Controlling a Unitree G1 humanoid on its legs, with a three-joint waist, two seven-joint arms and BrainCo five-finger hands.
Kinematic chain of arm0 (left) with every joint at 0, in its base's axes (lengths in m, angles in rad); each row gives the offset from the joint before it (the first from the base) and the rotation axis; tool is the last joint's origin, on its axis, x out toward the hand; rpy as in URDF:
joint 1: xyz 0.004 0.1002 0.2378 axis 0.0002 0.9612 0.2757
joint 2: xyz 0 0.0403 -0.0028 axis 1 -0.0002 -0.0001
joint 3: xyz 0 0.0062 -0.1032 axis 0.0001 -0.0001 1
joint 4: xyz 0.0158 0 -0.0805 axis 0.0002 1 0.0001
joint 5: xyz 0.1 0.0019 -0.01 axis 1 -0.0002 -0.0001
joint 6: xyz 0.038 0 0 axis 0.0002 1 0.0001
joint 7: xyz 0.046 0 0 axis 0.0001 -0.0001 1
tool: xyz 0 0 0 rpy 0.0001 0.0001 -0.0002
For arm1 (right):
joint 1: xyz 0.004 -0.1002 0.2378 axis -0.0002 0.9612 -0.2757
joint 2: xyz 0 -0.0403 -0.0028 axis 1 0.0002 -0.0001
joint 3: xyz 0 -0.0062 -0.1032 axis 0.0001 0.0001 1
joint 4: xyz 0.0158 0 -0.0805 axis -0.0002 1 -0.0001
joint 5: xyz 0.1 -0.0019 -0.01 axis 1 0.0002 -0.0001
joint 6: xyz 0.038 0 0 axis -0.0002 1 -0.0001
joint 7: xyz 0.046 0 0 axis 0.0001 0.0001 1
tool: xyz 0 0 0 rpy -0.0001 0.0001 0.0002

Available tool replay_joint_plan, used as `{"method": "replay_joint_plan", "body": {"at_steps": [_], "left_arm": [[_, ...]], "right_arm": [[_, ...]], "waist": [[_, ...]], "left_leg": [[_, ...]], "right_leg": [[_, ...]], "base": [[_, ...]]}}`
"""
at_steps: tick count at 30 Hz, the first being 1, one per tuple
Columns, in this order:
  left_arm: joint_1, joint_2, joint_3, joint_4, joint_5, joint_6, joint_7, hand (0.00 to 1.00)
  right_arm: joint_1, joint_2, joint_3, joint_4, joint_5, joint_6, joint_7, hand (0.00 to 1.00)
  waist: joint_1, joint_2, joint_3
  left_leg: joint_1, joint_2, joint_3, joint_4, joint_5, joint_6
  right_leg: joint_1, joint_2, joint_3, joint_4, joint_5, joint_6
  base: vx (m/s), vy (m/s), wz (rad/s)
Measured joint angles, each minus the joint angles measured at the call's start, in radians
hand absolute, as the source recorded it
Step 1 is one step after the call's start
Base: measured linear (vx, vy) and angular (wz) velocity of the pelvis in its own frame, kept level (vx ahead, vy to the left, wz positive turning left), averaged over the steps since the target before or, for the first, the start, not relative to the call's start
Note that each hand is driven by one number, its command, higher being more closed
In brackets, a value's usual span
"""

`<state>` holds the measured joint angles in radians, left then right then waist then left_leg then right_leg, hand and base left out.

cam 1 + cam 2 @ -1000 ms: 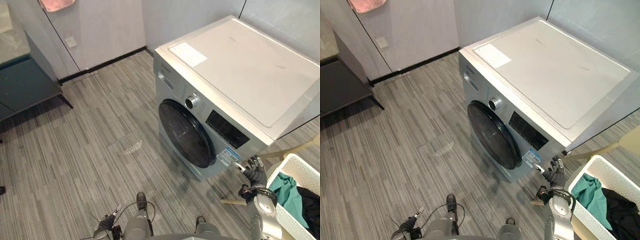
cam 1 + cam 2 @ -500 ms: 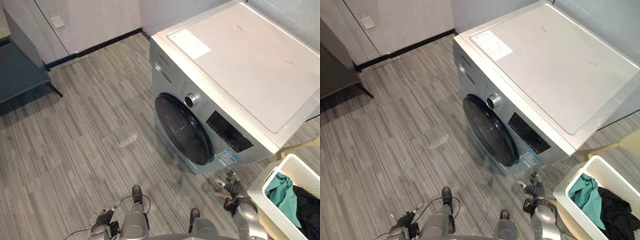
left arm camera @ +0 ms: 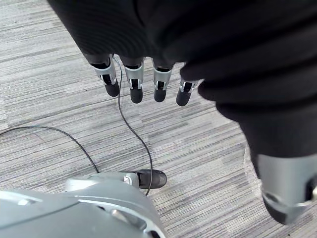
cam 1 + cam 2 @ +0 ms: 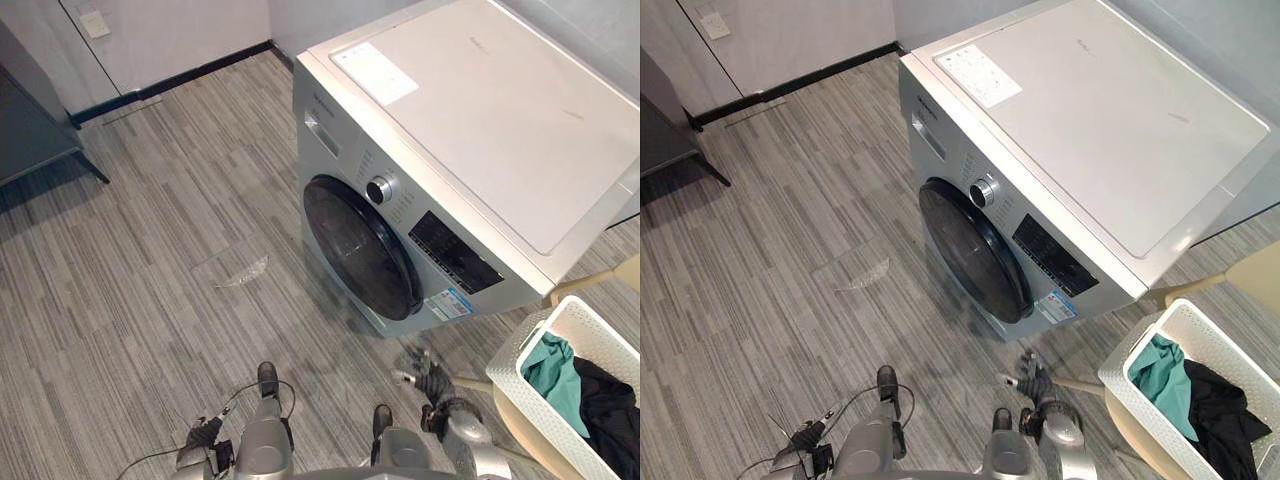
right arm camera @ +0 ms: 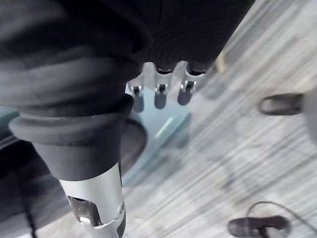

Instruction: Pick up the laundry basket with both hands and put the clothes into the washing machine.

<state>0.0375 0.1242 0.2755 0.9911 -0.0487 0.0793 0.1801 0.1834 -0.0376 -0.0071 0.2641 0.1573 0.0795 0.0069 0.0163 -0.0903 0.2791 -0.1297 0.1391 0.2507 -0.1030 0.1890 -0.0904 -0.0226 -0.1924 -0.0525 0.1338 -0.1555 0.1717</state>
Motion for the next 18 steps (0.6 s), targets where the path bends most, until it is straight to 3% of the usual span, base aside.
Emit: {"method": "replay_joint_plan", "body": {"at_steps": [8,18], "left_arm": [[0.000,-0.002,0.001,-0.001,0.002,0.000,0.002,0.00],[0.001,-0.003,0.001,-0.010,0.003,-0.001,0.002,0.00]], "right_arm": [[0.024,0.004,-0.088,-0.309,0.031,-0.073,-0.024,0.00],[0.058,0.012,-0.121,-0.447,-0.036,-0.080,-0.061,0.00]], "waist": [[-0.002,-0.001,-0.001],[-0.003,-0.001,-0.001]], "left_leg": [[-0.002,0.001,0.000,0.005,0.003,0.003],[-0.011,0.000,-0.005,0.000,0.000,-0.001]], "right_leg": [[-0.005,0.000,0.000,0.006,0.000,0.000],[-0.018,-0.001,-0.002,0.023,0.000,0.000]], "base": [[0.03,-0.014,-0.01],[-0.01,0.001,0.01]]}}
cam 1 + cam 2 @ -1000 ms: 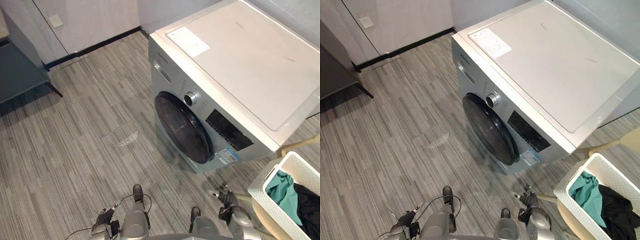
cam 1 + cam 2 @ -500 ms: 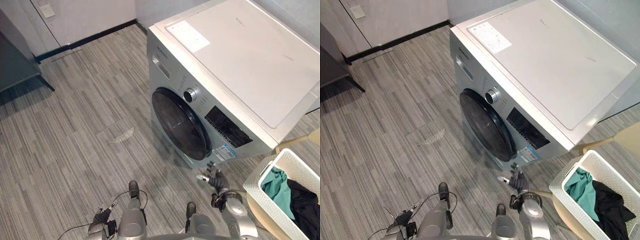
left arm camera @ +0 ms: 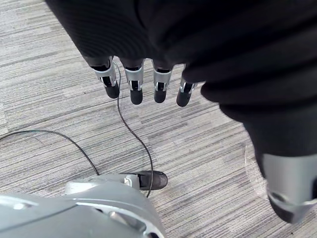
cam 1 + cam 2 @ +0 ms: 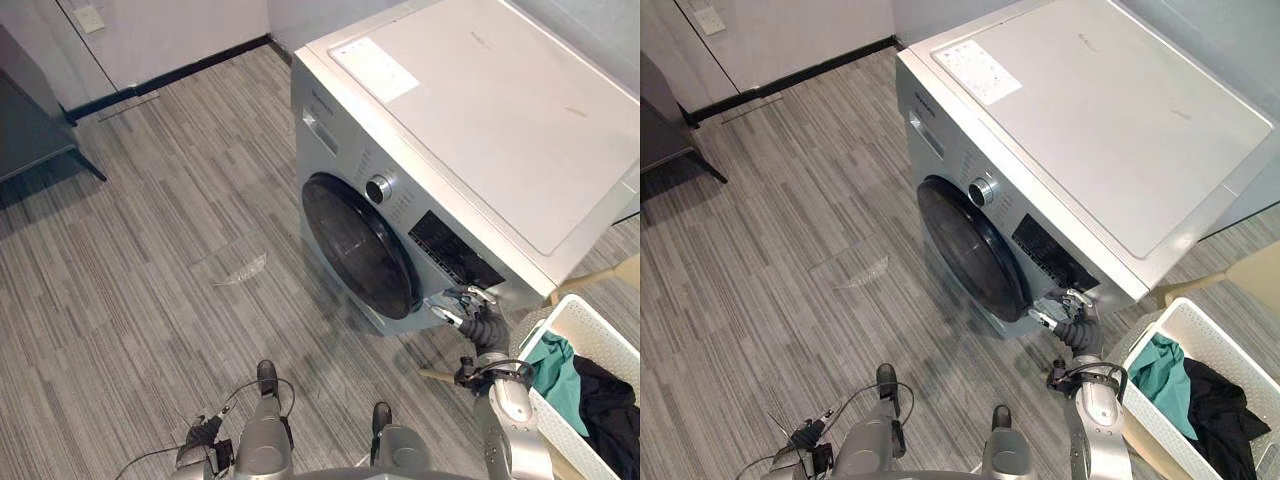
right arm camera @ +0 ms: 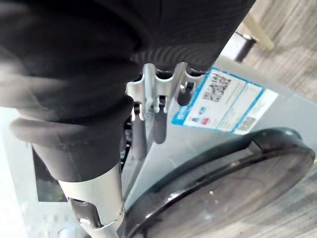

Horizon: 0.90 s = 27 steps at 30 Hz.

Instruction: Pick up the laundry basket with both hands and put the clothes into the washing machine.

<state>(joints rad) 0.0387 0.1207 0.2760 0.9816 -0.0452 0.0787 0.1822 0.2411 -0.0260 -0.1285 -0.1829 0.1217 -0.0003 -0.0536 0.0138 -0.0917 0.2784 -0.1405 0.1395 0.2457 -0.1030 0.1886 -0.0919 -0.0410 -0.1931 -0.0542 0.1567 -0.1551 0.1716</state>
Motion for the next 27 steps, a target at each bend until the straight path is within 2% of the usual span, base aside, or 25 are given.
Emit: {"method": "replay_joint_plan", "body": {"at_steps": [3,5,7,8,10,11,12,13,14,15,16,17,18,19,20,21,22,24,25,27], "left_arm": [[0.003,0.001,-0.005,-0.002,0.000,-0.001,0.000,0.00],[0.002,0.003,-0.014,-0.003,0.000,-0.002,0.000,0.00],[-0.001,0.006,-0.052,-0.019,-0.002,-0.003,0.008,0.00],[-0.004,0.005,-0.075,-0.036,-0.004,-0.006,0.017,0.00],[-0.012,0.005,-0.094,-0.045,-0.029,-0.018,0.021,0.00],[-0.023,0.006,-0.118,-0.048,-0.049,-0.020,0.021,0.00],[-0.030,0.006,-0.129,-0.051,-0.059,-0.024,0.021,0.00],[-0.045,-0.001,-0.152,-0.070,-0.077,-0.031,0.021,0.00],[-0.039,-0.006,-0.159,-0.076,-0.104,-0.045,0.024,0.00],[-0.037,-0.005,-0.163,-0.072,-0.114,-0.044,0.026,0.00],[-0.047,-0.001,-0.180,-0.071,-0.123,-0.046,0.032,0.00],[-0.066,0.005,-0.204,-0.071,-0.134,-0.048,0.036,0.00],[-0.086,0.029,-0.189,-0.073,-0.144,-0.056,0.038,0.00],[-0.098,0.029,-0.182,-0.069,-0.144,-0.058,0.039,0.00],[-0.102,0.014,-0.178,-0.054,-0.144,-0.052,0.042,0.00],[-0.115,-0.004,-0.173,-0.041,-0.144,-0.052,0.042,0.00],[-0.114,-0.011,-0.170,-0.040,-0.144,-0.056,0.041,0.00],[-0.114,-0.016,-0.140,-0.016,-0.141,-0.042,0.052,0.00],[-0.111,-0.017,-0.135,-0.010,-0.140,-0.038,0.057,0.00],[-0.100,-0.019,-0.107,0.000,-0.133,-0.017,0.067,0.00]], "right_arm": [[-0.074,-0.021,0.017,0.075,-0.057,-0.009,-0.016,0.00],[-0.189,-0.070,0.049,0.235,-0.092,-0.011,-0.034,0.00],[-0.366,-0.124,0.090,0.472,-0.095,0.012,-0.044,0.00],[-0.489,-0.148,0.099,0.621,-0.092,0.022,-0.056,0.00],[-0.594,-0.164,0.099,0.769,-0.079,0.045,-0.100,0.00],[-0.681,-0.191,0.097,0.906,-0.068,0.058,-0.100,0.00],[-0.730,-0.209,0.093,0.966,-0.059,0.070,-0.099,0.00],[-0.816,-0.236,0.079,1.050,-0.034,0.087,-0.090,0.00],[-0.844,-0.246,0.083,1.063,-0.019,0.086,-0.053,0.00],[-0.843,-0.244,0.080,1.064,-0.007,0.080,-0.052,0.00],[-0.851,-0.238,0.048,1.077,0.000,0.084,-0.070,0.00],[-0.857,-0.233,0.011,1.090,0.012,0.087,-0.096,0.00],[-0.857,-0.230,0.005,1.080,0.037,0.087,-0.112,0.00],[-0.855,-0.225,0.022,1.056,0.038,0.089,-0.124,0.00],[-0.831,-0.225,0.073,1.013,0.036,0.091,-0.139,0.00],[-0.798,-0.216,0.100,0.971,0.034,0.089,-0.179,0.00],[-0.786,-0.215,0.125,0.961,0.035,0.092,-0.183,0.00],[-0.707,-0.197,0.308,0.845,0.048,0.097,-0.156,0.00],[-0.689,-0.182,0.356,0.812,0.061,0.096,-0.140,0.00],[-0.626,-0.100,0.538,0.679,0.127,0.084,-0.053,0.00]], "waist": [[0.000,-0.001,0.000],[0.001,0.001,0.001],[0.005,0.012,0.016],[0.009,0.026,0.042],[0.026,0.038,0.078],[0.028,0.055,0.091],[0.030,0.068,0.099],[0.035,0.101,0.120],[0.031,0.106,0.138],[0.028,0.106,0.138],[0.032,0.118,0.143],[0.032,0.111,0.141],[0.032,0.061,0.147],[0.040,0.053,0.157],[0.053,0.085,0.157],[0.054,0.101,0.164],[0.056,0.100,0.163],[0.063,0.097,0.163],[0.064,0.096,0.162],[0.078,0.093,0.160]], "left_leg": [[-0.019,0.000,-0.003,0.000,0.002,0.001],[-0.044,-0.002,-0.013,0.001,0.014,0.007],[-0.068,-0.005,-0.036,0.007,0.036,0.017],[-0.076,-0.008,-0.052,0.007,0.044,0.020],[-0.081,-0.006,-0.057,0.006,0.047,0.018],[-0.104,-0.009,-0.081,0.001,0.050,0.014],[-0.119,-0.013,-0.100,0.000,0.053,0.010],[-0.146,-0.016,-0.128,0.000,0.053,0.009],[-0.153,-0.015,-0.148,0.000,0.052,0.009],[-0.156,-0.016,-0.156,0.000,0.052,0.009],[-0.165,-0.016,-0.168,0.000,0.046,0.001],[-0.187,-0.020,-0.165,0.000,-0.024,-0.090],[-0.236,-0.059,-0.172,0.116,0.013,-0.019],[-0.263,-0.070,-0.189,0.253,0.019,0.014],[-0.251,-0.058,-0.195,0.279,-0.084,0.013],[-0.240,-0.057,-0.197,0.230,-0.094,0.022],[-0.230,-0.065,-0.198,0.198,-0.072,0.024],[-0.192,-0.075,-0.208,0.105,-0.024,0.014],[-0.183,-0.074,-0.212,0.089,-0.015,0.013],[-0.140,-0.058,-0.215,0.030,0.018,-0.003]], "right_leg": [[-0.027,0.000,0.002,0.017,0.000,0.000],[-0.053,0.000,0.000,0.030,0.000,0.000],[-0.069,-0.001,-0.019,0.045,0.001,0.002],[-0.070,-0.001,-0.032,0.055,0.001,0.002],[-0.083,-0.001,-0.033,0.070,0.001,0.002],[-0.095,-0.001,-0.043,0.082,0.001,0.002],[-0.107,-0.001,-0.052,0.085,0.001,0.002],[-0.122,-0.001,-0.069,0.088,0.003,0.001],[-0.123,0.001,-0.080,0.086,0.008,-0.003],[-0.123,0.004,-0.084,0.085,0.009,-0.004],[-0.123,0.008,-0.097,0.084,0.009,-0.003],[-0.123,-0.004,-0.114,0.058,0.015,-0.014],[-0.143,-0.054,-0.126,0.022,0.021,-0.024],[-0.142,-0.064,-0.126,0.015,0.023,-0.018],[-0.133,-0.037,-0.130,-0.007,0.037,-0.009],[-0.131,-0.037,-0.125,-0.023,0.049,-0.014],[-0.132,-0.041,-0.125,-0.031,0.058,-0.019],[-0.121,-0.040,-0.132,-0.046,0.083,-0.028],[-0.120,-0.038,-0.134,-0.042,0.085,-0.029],[-0.110,-0.021,-0.138,-0.035,0.092,-0.012]], "base": [[-0.06,0.006,0.00],[-0.05,0.009,0.08],[-0.06,0.009,0.30],[-0.07,0.009,0.31],[-0.12,0.018,0.15],[-0.13,0.018,0.15],[-0.13,0.022,0.39],[-0.12,0.023,0.37],[-0.14,0.029,0.30],[-0.12,0.018,0.18],[-0.09,0.013,0.37],[-0.10,0.047,0.53],[-0.04,0.035,0.34],[0.00,0.027,-0.09],[0.03,0.020,-0.19],[0.01,0.041,-0.03],[0.01,0.055,0.26],[0.06,0.002,0.30],[0.08,-0.051,0.19],[0.11,-0.094,-0.01]]}}
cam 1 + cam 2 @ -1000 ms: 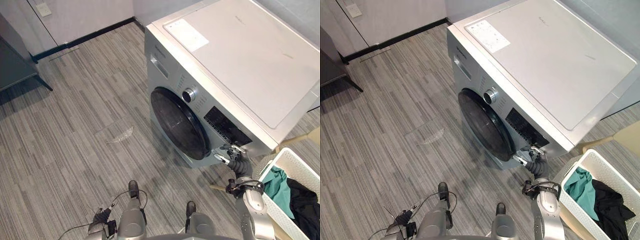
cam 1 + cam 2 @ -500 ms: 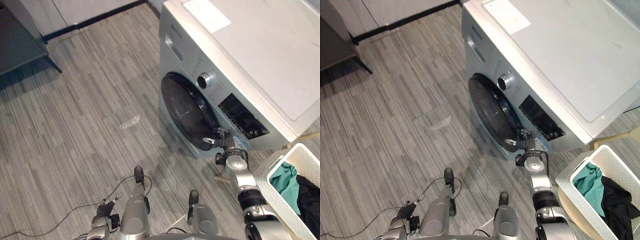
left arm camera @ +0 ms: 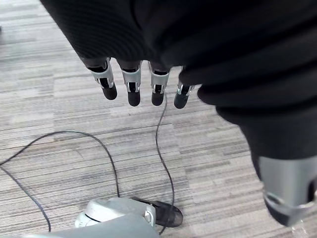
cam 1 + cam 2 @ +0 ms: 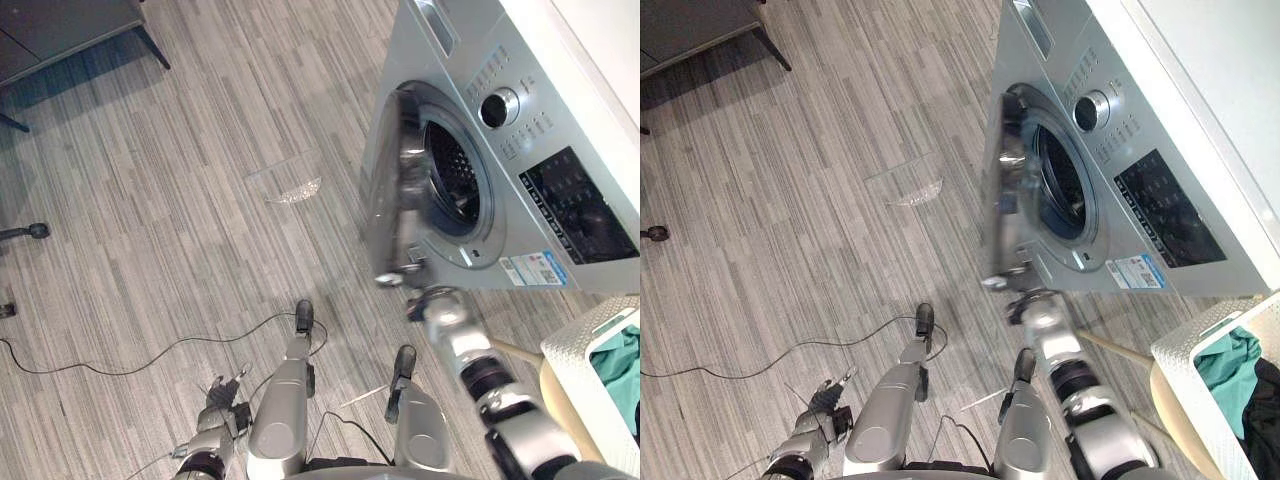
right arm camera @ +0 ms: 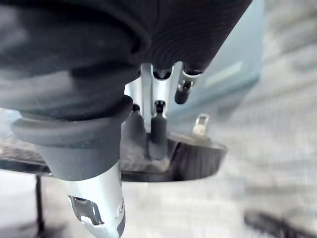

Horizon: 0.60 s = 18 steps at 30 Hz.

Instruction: Pick up the laundry basket with both hands and put the clothes into the washing machine.

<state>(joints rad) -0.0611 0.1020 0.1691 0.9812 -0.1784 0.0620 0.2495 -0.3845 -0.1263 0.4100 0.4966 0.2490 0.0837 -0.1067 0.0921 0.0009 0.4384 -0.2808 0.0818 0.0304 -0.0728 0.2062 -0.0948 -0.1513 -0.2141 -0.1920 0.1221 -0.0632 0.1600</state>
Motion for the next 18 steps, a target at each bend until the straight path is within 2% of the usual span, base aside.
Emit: {"method": "replay_joint_plan", "body": {"at_steps": [4,6,8,9,10,13,16,18], "left_arm": [[0.002,0.002,0.017,-0.002,0.028,0.010,0.016,0.00],[0.002,0.004,0.030,-0.003,0.035,0.014,0.016,0.00],[0.002,0.010,0.035,-0.008,0.039,0.018,0.014,0.00],[0.001,0.013,0.035,-0.008,0.044,0.018,0.014,0.00],[-0.003,0.018,0.034,-0.017,0.049,0.020,0.012,0.00],[-0.017,0.019,0.026,-0.034,0.069,0.020,0.011,0.00],[-0.057,0.019,-0.005,-0.031,0.077,0.024,0.004,0.00],[-0.118,0.025,-0.030,-0.030,0.074,0.028,-0.005,0.00]], "right_arm": [[0.100,0.093,0.155,-0.145,0.082,-0.026,0.119,0.00],[0.157,0.097,0.150,-0.213,0.094,-0.037,0.135,0.00],[0.226,0.073,0.052,-0.272,0.092,-0.044,0.134,0.00],[0.245,0.066,0.018,-0.280,0.091,-0.045,0.132,0.00],[0.296,0.056,-0.076,-0.287,0.077,-0.051,0.130,0.00],[0.388,0.024,-0.227,-0.288,0.045,-0.059,0.122,0.00],[0.471,0.016,-0.355,-0.282,0.005,-0.057,0.089,0.00],[0.526,0.016,-0.411,-0.266,-0.005,-0.058,0.074,0.00]], "waist": [[0.004,-0.011,-0.018],[-0.001,-0.026,-0.032],[-0.020,-0.053,-0.048],[-0.025,-0.059,-0.052],[-0.026,-0.074,-0.061],[-0.034,-0.095,-0.074],[-0.071,-0.097,-0.075],[-0.082,-0.102,-0.079]], "left_leg": [[0.017,0.016,-0.007,-0.018,0.013,0.001],[0.018,0.021,-0.011,-0.018,0.012,0.001],[0.021,0.018,-0.009,-0.018,0.012,0.001],[0.024,0.018,-0.008,-0.018,0.012,0.001],[0.033,0.017,0.000,-0.018,0.012,0.001],[0.041,0.022,0.017,-0.019,0.012,0.001],[0.039,0.027,0.042,-0.019,0.008,-0.004],[0.027,0.040,0.077,-0.020,0.006,-0.001]], "right_leg": [[0.019,0.018,-0.026,0.000,-0.005,0.002],[0.023,0.021,-0.029,0.000,-0.005,0.002],[0.023,0.019,-0.029,0.008,-0.005,0.002],[0.022,0.018,-0.028,0.014,-0.005,0.002],[0.024,0.016,-0.024,0.019,-0.005,0.002],[0.022,0.017,-0.010,0.016,-0.012,0.007],[-0.003,0.025,0.018,0.021,-0.022,0.003],[-0.045,0.033,0.050,0.021,-0.013,-0.006]], "base": [[0.12,-0.076,0.08],[0.11,-0.063,0.08],[0.06,-0.018,0.04],[0.00,0.019,-0.05],[-0.02,0.021,-0.11],[-0.09,0.015,-0.18],[-0.14,0.024,-0.25],[-0.16,0.010,-0.51]]}}
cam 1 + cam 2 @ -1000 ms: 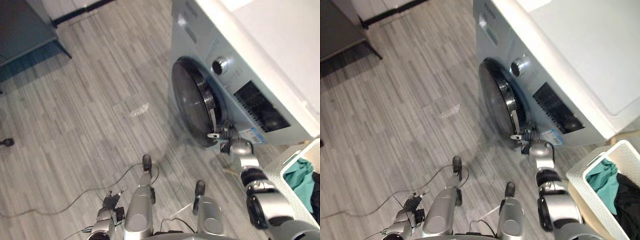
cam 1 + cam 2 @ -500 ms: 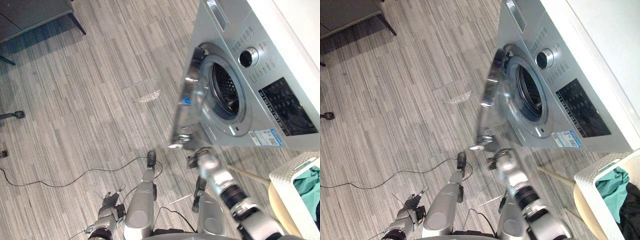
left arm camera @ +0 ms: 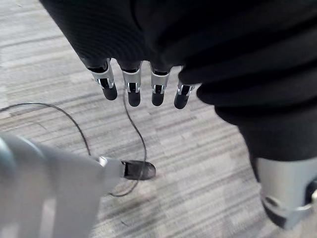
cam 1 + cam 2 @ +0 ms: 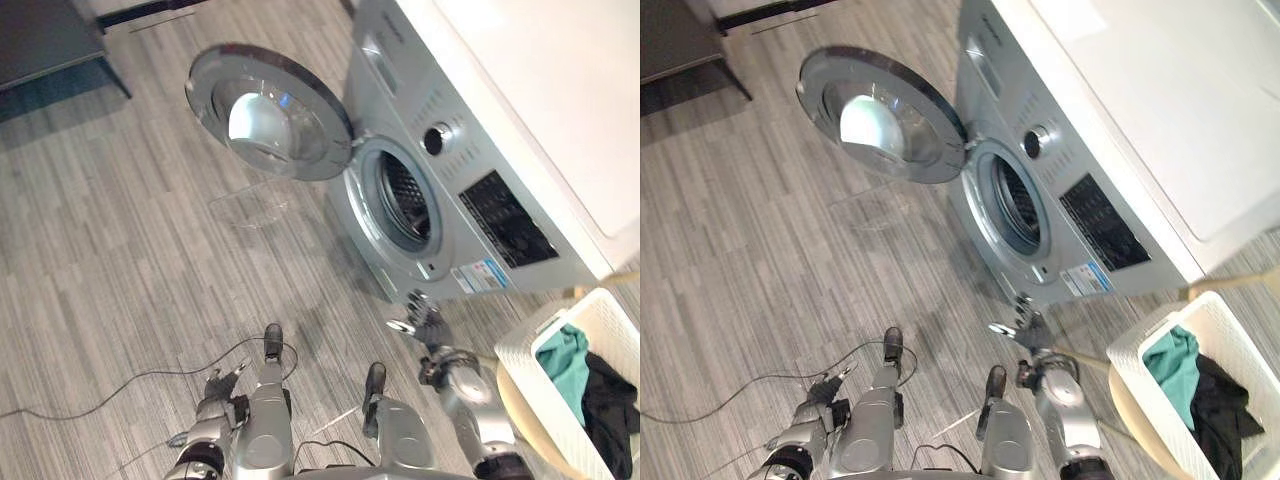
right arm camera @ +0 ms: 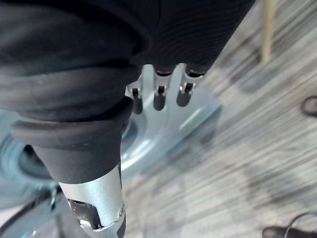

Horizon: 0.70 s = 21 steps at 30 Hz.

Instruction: Pick up the laundry basket with both hands and put the clothes into the washing machine.

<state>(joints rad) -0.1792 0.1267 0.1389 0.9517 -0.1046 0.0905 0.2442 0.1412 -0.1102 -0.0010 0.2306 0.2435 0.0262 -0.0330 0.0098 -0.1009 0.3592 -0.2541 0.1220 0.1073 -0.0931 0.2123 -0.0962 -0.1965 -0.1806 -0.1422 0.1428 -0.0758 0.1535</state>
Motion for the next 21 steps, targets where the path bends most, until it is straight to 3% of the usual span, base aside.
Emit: {"method": "replay_joint_plan", "body": {"at_steps": [2,4,8,11,14,16,21], "left_arm": [[-0.052,0.021,-0.019,0.000,-0.004,0.000,-0.002,0.00],[-0.158,0.097,-0.024,0.002,-0.054,0.000,-0.002,0.00],[-0.322,0.233,-0.022,0.019,-0.136,-0.014,-0.007,0.00],[-0.494,0.336,-0.008,0.029,-0.258,-0.039,-0.027,0.00],[-0.623,0.344,0.011,0.027,-0.453,-0.073,-0.027,0.00],[-0.665,0.333,0.009,0.032,-0.541,-0.057,-0.023,0.00],[-0.700,0.298,0.005,0.027,-0.536,-0.045,-0.051,0.00]], "right_arm": [[0.032,-0.001,-0.017,0.022,0.000,0.001,-0.012,0.00],[0.081,0.010,-0.025,0.031,0.000,0.005,-0.024,0.00],[0.135,0.028,-0.042,0.027,0.000,0.007,-0.023,0.00],[0.166,0.071,-0.083,-0.010,0.003,0.021,-0.021,0.00],[0.204,0.104,-0.088,-0.090,0.034,0.020,-0.029,0.00],[0.214,0.110,-0.087,-0.140,0.043,0.019,-0.029,0.00],[0.219,0.110,-0.102,-0.222,0.044,0.016,-0.028,0.00]], "waist": [[-0.013,-0.008,-0.006],[-0.050,-0.021,-0.012],[-0.074,-0.037,-0.013],[-0.084,-0.059,-0.012],[-0.086,-0.070,-0.013],[-0.084,-0.072,-0.013],[-0.074,-0.072,-0.013]], "left_leg": [[-0.021,0.009,0.026,-0.001,0.000,0.000],[-0.055,0.020,0.073,-0.001,0.005,-0.007],[-0.081,0.040,0.139,0.000,0.008,-0.010],[-0.118,0.063,0.191,0.013,0.009,-0.009],[-0.169,0.099,0.202,0.066,-0.014,-0.013],[-0.207,0.132,0.202,0.129,-0.051,-0.021],[-0.307,0.213,0.198,0.264,-0.122,-0.034]], "right_leg": [[-0.032,0.006,0.022,-0.006,0.013,0.003],[-0.085,0.016,0.068,-0.022,0.052,-0.004],[-0.130,0.028,0.128,-0.066,0.113,0.002],[-0.183,0.047,0.172,-0.087,0.150,0.003],[-0.208,0.067,0.172,-0.112,0.180,-0.001],[-0.222,0.087,0.171,-0.112,0.197,0.009],[-0.259,0.133,0.144,-0.112,0.209,-0.006]], "base": [[-0.09,-0.014,-0.50],[-0.05,-0.039,-0.57],[0.01,-0.046,-0.58],[0.03,-0.050,-0.46],[0.04,-0.064,-0.26],[0.02,-0.077,-0.24],[0.00,-0.079,-0.16]]}}
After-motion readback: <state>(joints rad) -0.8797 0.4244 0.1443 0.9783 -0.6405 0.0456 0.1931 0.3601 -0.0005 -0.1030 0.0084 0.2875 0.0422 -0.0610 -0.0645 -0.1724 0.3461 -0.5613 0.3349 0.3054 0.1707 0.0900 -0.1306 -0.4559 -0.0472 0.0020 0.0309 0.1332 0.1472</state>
